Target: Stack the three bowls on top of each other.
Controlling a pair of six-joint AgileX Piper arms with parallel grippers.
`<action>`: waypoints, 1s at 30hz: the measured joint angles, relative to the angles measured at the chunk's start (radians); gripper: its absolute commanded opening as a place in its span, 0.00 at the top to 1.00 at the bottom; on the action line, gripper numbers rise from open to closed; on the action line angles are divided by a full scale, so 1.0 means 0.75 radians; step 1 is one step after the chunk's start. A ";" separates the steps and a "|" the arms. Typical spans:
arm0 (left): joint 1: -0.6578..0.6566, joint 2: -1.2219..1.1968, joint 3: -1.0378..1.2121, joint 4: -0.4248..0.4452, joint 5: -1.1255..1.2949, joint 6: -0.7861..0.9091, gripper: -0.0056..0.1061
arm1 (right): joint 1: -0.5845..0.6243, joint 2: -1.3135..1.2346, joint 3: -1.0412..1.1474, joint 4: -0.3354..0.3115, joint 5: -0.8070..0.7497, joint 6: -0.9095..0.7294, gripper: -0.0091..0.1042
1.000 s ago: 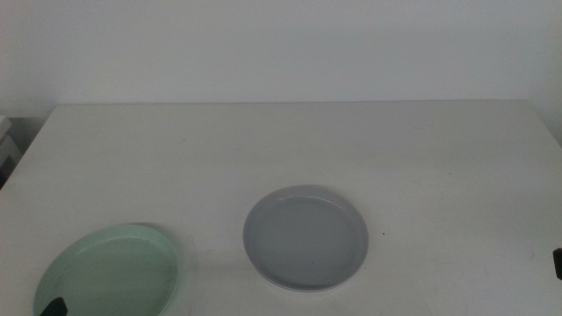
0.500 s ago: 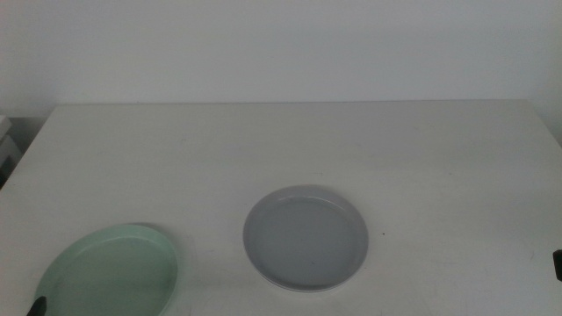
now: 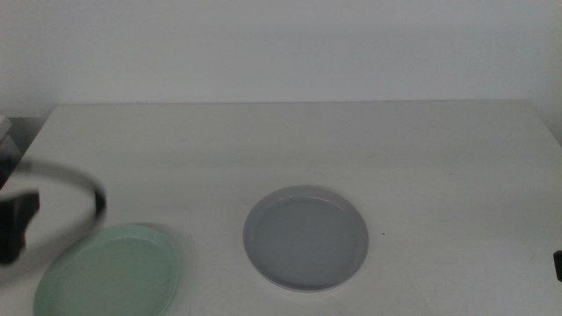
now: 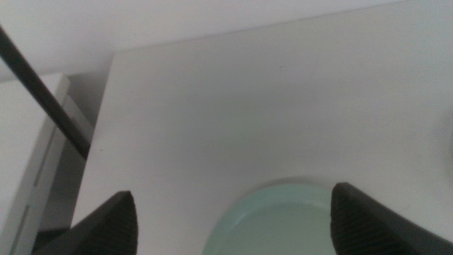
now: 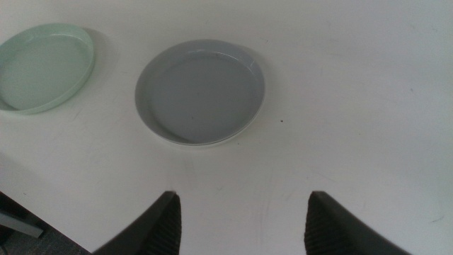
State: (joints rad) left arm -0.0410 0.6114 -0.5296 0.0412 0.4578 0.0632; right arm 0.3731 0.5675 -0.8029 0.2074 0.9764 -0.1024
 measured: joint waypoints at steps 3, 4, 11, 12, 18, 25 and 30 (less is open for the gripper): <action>0.000 0.194 -0.244 -0.042 0.168 -0.003 0.04 | 0.000 0.000 0.000 0.000 0.002 0.000 0.52; 0.000 0.257 -0.326 -0.055 0.238 -0.006 0.04 | 0.000 0.000 0.000 0.000 0.002 0.000 0.52; 0.000 0.590 -0.680 -0.130 0.643 -0.006 0.04 | 0.000 0.000 0.000 0.000 0.003 0.000 0.52; 0.000 0.624 -0.696 -0.131 0.667 -0.006 0.04 | 0.000 0.000 0.000 0.000 0.003 0.000 0.52; 0.000 0.783 -0.712 -0.153 0.690 -0.008 0.04 | 0.000 0.000 0.000 0.000 0.003 0.000 0.52; 0.196 0.956 -0.714 -0.237 0.801 0.170 0.04 | 0.000 0.000 0.000 0.000 0.005 0.000 0.52; 0.349 1.068 -0.714 -0.263 0.822 0.333 0.04 | 0.000 0.000 0.000 0.000 0.005 0.000 0.52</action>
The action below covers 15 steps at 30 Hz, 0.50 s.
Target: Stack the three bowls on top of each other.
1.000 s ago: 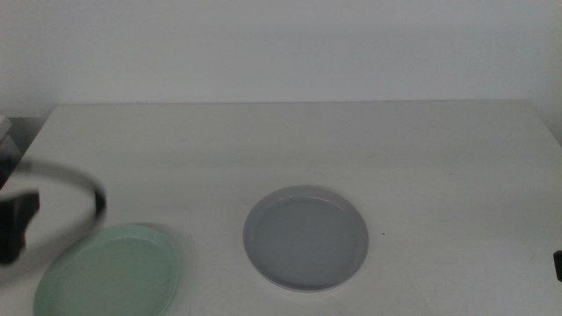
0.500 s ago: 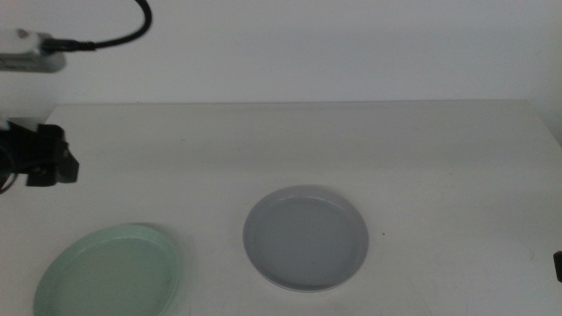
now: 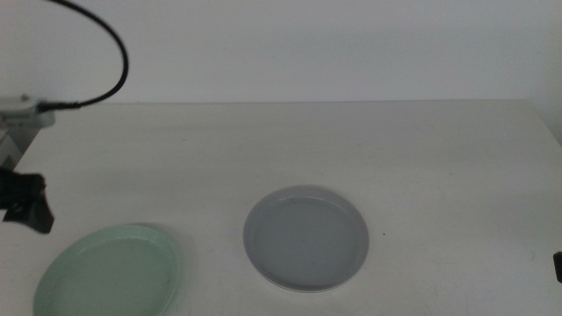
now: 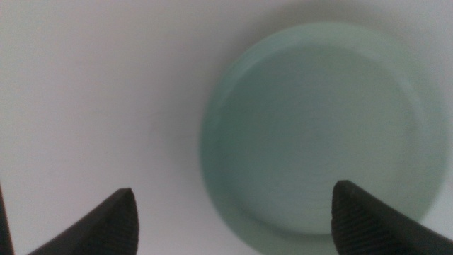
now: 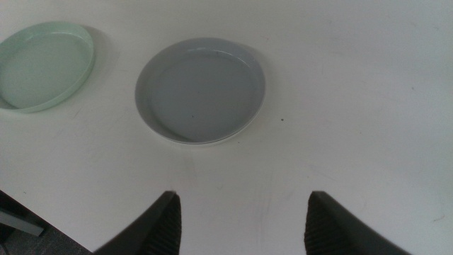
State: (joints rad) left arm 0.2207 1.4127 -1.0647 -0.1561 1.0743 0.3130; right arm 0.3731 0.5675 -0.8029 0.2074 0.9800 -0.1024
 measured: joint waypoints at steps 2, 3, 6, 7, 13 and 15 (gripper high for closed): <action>0.042 0.057 0.005 -0.009 -0.004 0.050 0.04 | 0.000 0.000 0.000 0.000 0.000 0.000 0.52; 0.061 0.097 0.012 -0.014 -0.009 0.077 0.04 | 0.000 0.000 0.000 0.000 0.000 0.000 0.52; 0.097 0.198 0.026 -0.037 -0.022 0.138 0.04 | 0.000 0.000 0.000 0.000 0.000 0.000 0.52; 0.102 0.225 0.032 -0.045 -0.029 0.150 0.04 | 0.000 0.000 0.000 0.000 0.000 0.000 0.52; 0.104 0.403 0.067 -0.075 -0.121 0.168 0.05 | 0.000 0.000 0.000 0.000 0.000 0.000 0.52; 0.104 0.449 0.068 -0.075 -0.139 0.169 0.07 | 0.000 0.000 0.000 0.000 0.000 0.000 0.52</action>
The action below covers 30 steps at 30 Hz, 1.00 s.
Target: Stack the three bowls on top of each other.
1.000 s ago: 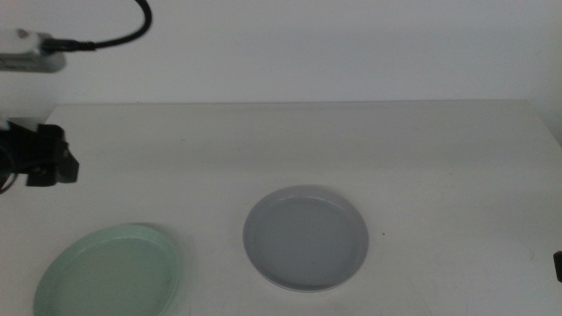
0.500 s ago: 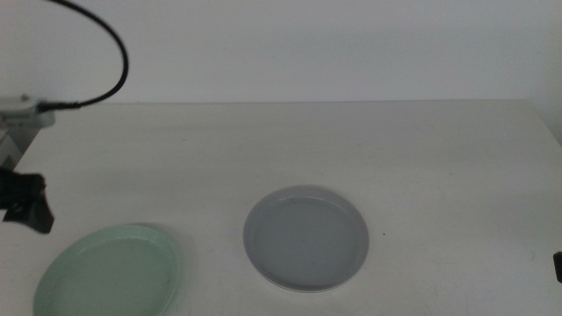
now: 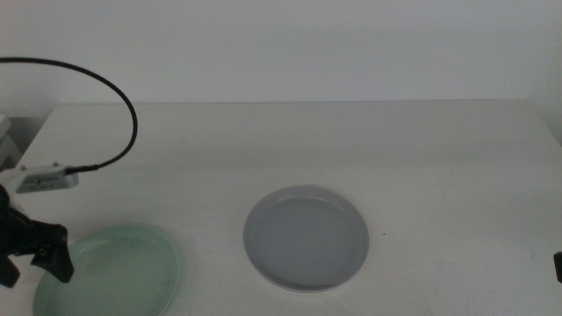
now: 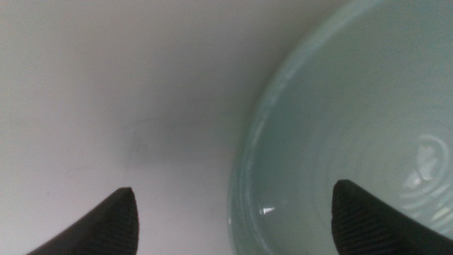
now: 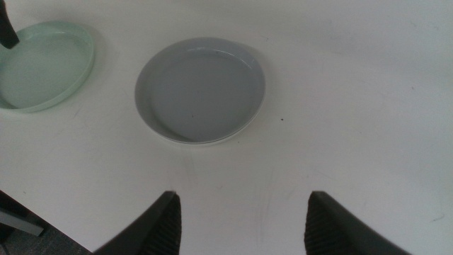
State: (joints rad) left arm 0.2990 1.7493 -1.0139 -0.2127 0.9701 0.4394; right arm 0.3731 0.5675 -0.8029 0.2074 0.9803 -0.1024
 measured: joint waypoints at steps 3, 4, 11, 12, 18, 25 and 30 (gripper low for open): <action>0.000 0.047 0.000 -0.003 -0.009 0.000 0.17 | 0.000 0.000 0.000 0.000 0.001 0.000 0.52; 0.000 0.058 0.000 -0.003 -0.013 0.000 0.22 | 0.000 0.000 0.000 0.000 0.001 0.000 0.52; 0.004 0.100 -0.011 -0.008 -0.013 0.000 0.66 | 0.000 0.000 0.000 0.000 0.001 0.000 0.52; 0.006 0.103 -0.011 -0.015 -0.013 0.000 0.75 | 0.000 0.000 0.000 0.000 0.001 0.000 0.52; 0.008 0.100 -0.011 -0.058 0.028 0.004 0.95 | 0.000 0.000 0.000 0.000 0.001 0.000 0.52; 0.008 -0.099 -0.048 -0.064 0.144 -0.037 0.95 | 0.000 0.000 0.000 0.000 0.001 0.000 0.52; -0.058 -0.271 -0.215 -0.113 0.301 -0.117 0.95 | 0.000 0.000 0.000 0.000 0.001 0.000 0.52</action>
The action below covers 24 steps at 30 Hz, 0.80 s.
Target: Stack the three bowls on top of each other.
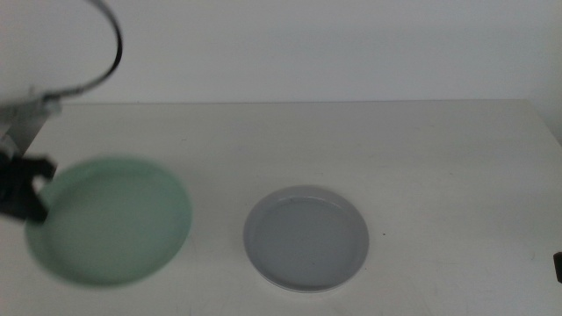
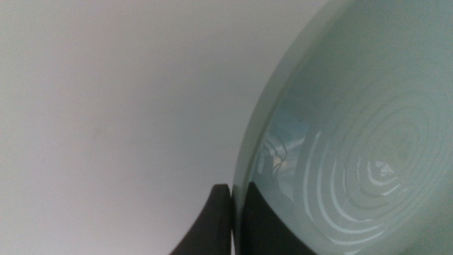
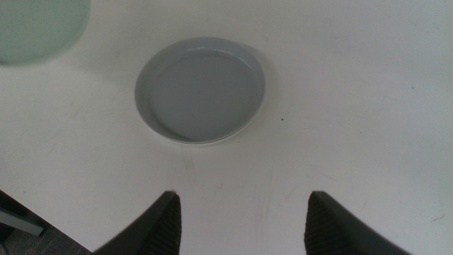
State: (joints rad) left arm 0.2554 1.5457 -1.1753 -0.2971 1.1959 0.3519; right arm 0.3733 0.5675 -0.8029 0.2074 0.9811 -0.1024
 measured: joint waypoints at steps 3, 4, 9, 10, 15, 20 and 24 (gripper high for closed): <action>-0.113 -0.023 -0.125 -0.016 0.021 -0.095 0.95 | 0.000 0.000 0.000 0.000 0.000 0.000 0.52; -0.162 -0.023 -0.162 -0.017 0.022 -0.131 0.95 | 0.000 0.000 0.000 0.000 0.000 0.000 0.52; -0.423 0.047 -0.291 -0.021 0.035 -0.272 0.95 | 0.000 0.000 0.000 0.000 0.000 0.000 0.52; -0.476 0.076 -0.313 -0.025 0.029 -0.296 0.95 | 0.000 0.000 0.000 0.000 0.000 0.000 0.52; -0.684 0.242 -0.385 -0.027 -0.027 -0.362 0.95 | 0.000 0.000 0.000 0.000 0.000 0.000 0.52; -0.823 0.411 -0.438 -0.046 -0.121 -0.387 0.95 | 0.000 0.000 0.000 0.000 0.000 0.000 0.52; -0.867 0.513 -0.451 -0.063 -0.204 -0.387 0.95 | 0.000 0.000 0.000 0.000 0.000 0.000 0.52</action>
State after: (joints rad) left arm -0.3950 1.9304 -1.5135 -0.3440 1.0426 0.0614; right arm 0.3733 0.5675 -0.8029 0.2074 0.9811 -0.1024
